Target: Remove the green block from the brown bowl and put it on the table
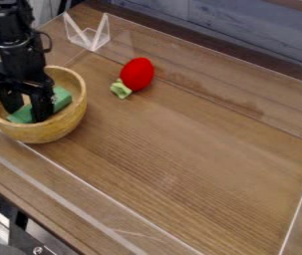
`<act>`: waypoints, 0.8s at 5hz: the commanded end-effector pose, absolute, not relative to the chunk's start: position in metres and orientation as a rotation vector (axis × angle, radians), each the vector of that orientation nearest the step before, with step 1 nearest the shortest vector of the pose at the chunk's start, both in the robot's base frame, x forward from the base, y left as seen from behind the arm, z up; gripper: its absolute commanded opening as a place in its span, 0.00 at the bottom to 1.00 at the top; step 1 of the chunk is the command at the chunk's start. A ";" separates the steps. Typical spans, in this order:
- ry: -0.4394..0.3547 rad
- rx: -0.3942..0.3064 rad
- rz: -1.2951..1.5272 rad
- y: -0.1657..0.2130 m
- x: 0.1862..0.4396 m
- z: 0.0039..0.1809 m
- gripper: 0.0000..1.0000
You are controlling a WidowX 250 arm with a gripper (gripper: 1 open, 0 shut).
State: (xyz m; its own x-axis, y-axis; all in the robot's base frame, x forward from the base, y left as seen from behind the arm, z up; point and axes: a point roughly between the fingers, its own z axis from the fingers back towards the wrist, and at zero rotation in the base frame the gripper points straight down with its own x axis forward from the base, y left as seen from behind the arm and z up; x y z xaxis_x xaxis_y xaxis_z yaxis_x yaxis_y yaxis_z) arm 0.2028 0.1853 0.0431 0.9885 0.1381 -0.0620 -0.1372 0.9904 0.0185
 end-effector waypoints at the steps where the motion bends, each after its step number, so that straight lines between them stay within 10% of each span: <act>1: 0.014 0.048 0.110 0.188 0.213 0.062 1.00; 2: 0.012 0.046 0.088 0.186 0.216 0.066 1.00; 3: 0.012 0.044 0.107 0.187 0.220 0.062 0.00; 4: 0.009 0.041 0.123 0.187 0.225 0.058 1.00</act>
